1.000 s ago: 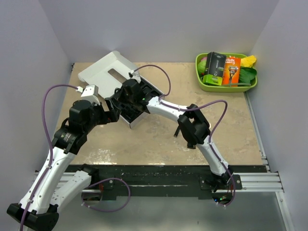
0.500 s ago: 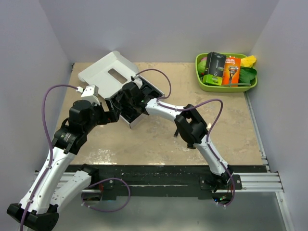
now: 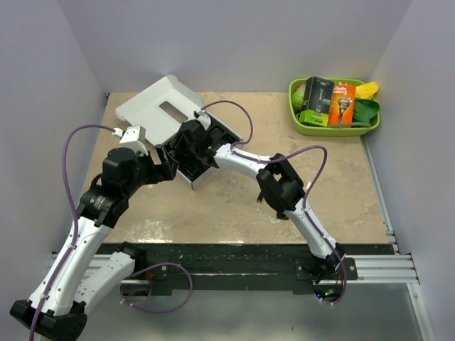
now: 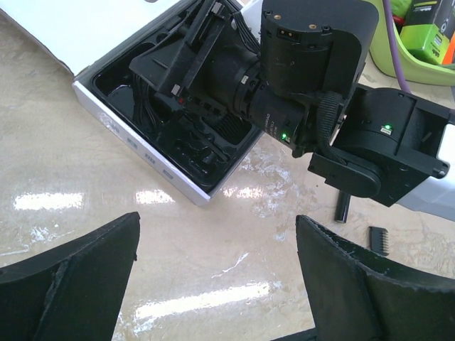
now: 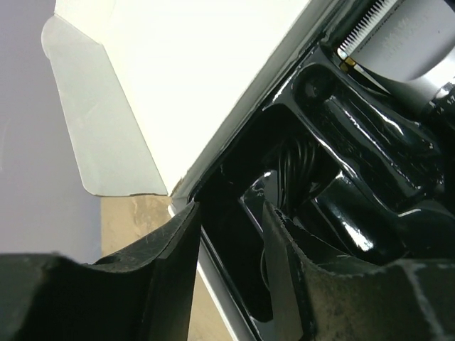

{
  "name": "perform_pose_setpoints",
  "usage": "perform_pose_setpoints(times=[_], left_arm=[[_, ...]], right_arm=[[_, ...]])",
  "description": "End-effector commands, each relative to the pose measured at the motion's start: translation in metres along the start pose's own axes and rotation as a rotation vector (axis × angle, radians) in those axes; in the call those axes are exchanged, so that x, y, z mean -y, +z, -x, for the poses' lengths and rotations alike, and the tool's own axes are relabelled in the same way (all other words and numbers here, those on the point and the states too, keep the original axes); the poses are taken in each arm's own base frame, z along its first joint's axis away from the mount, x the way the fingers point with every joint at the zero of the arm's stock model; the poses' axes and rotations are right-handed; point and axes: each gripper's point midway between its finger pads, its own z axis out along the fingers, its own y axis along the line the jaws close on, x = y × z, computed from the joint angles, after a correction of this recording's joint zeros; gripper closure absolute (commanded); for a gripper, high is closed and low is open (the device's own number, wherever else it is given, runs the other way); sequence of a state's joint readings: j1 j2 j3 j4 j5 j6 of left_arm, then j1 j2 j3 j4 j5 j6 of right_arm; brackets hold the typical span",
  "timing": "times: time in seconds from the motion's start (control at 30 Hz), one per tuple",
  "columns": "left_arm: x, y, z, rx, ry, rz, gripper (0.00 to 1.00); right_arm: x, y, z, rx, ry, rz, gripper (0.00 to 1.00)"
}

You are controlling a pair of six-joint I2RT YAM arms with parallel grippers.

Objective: Sort the hair-cutting tools

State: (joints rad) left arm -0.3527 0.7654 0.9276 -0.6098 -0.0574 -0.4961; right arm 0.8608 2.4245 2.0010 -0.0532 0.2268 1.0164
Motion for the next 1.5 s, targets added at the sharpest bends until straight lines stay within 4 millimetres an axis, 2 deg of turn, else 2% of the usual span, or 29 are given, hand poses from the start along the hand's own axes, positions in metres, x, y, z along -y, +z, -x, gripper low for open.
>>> perform_pose_setpoints(times=[0.0,0.13,0.17,0.23,0.27,0.33,0.37,0.4,0.43,0.5,0.63,0.7,0.73,0.8,0.83,0.87,0.9,0.97,1.0,1.07,1.1,1.13,1.17,1.23,1.27,1.3,1.37,1.43,1.47], left_arm=[[0.005,-0.005,0.021,0.061,-0.002,-0.009,0.05],[0.006,-0.002,0.018,0.047,0.001,-0.017,0.05],[0.006,-0.001,0.016,0.041,0.004,-0.020,0.05],[0.003,0.005,0.011,0.035,0.012,-0.011,0.06],[0.002,0.007,0.008,0.033,0.014,-0.011,0.06],[0.000,0.015,-0.001,0.017,0.022,-0.018,0.06],[0.003,0.017,-0.006,0.002,0.024,-0.039,0.07],[0.005,0.020,-0.006,0.010,0.024,-0.054,0.07],[0.002,0.026,-0.014,-0.002,0.022,-0.050,0.08],[0.012,0.031,-0.018,-0.006,0.022,-0.112,0.09],[0.025,0.046,-0.036,-0.030,0.019,-0.181,0.12],[0.036,0.056,-0.043,-0.044,0.033,-0.214,0.16],[0.040,0.060,-0.047,-0.055,0.036,-0.225,0.17],[0.054,0.071,-0.056,-0.077,0.059,-0.253,0.22],[0.061,0.074,-0.057,-0.077,0.068,-0.265,0.23],[0.067,0.079,-0.055,-0.062,0.080,-0.271,0.23],[0.077,0.085,-0.068,-0.095,0.109,-0.279,0.23],[0.092,0.093,-0.065,-0.074,0.146,-0.283,0.23],[0.100,0.100,-0.077,-0.103,0.177,-0.288,0.23],[0.111,0.110,-0.073,-0.080,0.190,-0.277,0.23],[0.115,0.116,-0.086,-0.107,0.208,-0.270,0.24],[0.123,0.120,-0.083,-0.081,0.199,-0.274,0.24],[0.126,0.126,-0.077,-0.032,0.186,-0.253,0.24],[0.128,0.137,-0.094,-0.044,0.170,-0.245,0.24],[0.131,0.142,-0.089,0.003,0.155,-0.237,0.24],[0.130,0.150,-0.100,-0.007,0.163,-0.224,0.24],[0.130,0.159,-0.101,0.026,0.155,-0.206,0.25],[0.127,0.167,-0.115,0.026,0.174,-0.187,0.25],[0.128,0.170,-0.111,0.058,0.165,-0.183,0.25]], right_arm=[[-0.011,0.001,0.019,0.057,-0.006,0.010,0.55],[-0.017,-0.014,0.032,0.078,-0.049,0.013,0.54],[-0.031,-0.030,0.049,0.112,-0.074,0.031,0.53],[-0.029,-0.048,0.059,0.135,-0.114,0.014,0.53],[-0.039,-0.069,0.081,0.181,-0.149,0.016,0.52],[-0.033,-0.091,0.094,0.213,-0.202,-0.023,0.50],[-0.041,-0.119,0.118,0.270,-0.237,-0.032,0.48],[-0.027,-0.128,0.118,0.271,-0.271,-0.070,0.45],[-0.024,-0.140,0.124,0.289,-0.293,-0.087,0.43],[-0.008,-0.177,0.146,0.342,-0.339,-0.151,0.39],[0.022,-0.232,0.175,0.384,-0.360,-0.206,0.36],[0.044,-0.249,0.175,0.370,-0.381,-0.263,0.35],[0.046,-0.266,0.182,0.394,-0.377,-0.274,0.35],[0.062,-0.278,0.175,0.373,-0.400,-0.304,0.34],[0.060,-0.292,0.179,0.387,-0.392,-0.294,0.34],[0.065,-0.296,0.177,0.380,-0.400,-0.304,0.34],[0.074,-0.298,0.172,0.368,-0.408,-0.317,0.34],[0.078,-0.308,0.171,0.366,-0.407,-0.317,0.34],[0.084,-0.309,0.167,0.355,-0.410,-0.326,0.34],[0.089,-0.316,0.165,0.351,-0.402,-0.331,0.34],[0.094,-0.316,0.161,0.342,-0.405,-0.339,0.34],[0.096,-0.318,0.159,0.337,-0.403,-0.339,0.34],[0.096,-0.323,0.159,0.343,-0.391,-0.330,0.34],[0.102,-0.325,0.153,0.331,-0.384,-0.325,0.34],[0.101,-0.326,0.152,0.331,-0.378,-0.312,0.34],[0.102,-0.330,0.150,0.328,-0.374,-0.301,0.34],[0.103,-0.335,0.150,0.328,-0.371,-0.297,0.34],[0.103,-0.342,0.150,0.331,-0.366,-0.285,0.34],[0.103,-0.346,0.151,0.333,-0.366,-0.283,0.34]])
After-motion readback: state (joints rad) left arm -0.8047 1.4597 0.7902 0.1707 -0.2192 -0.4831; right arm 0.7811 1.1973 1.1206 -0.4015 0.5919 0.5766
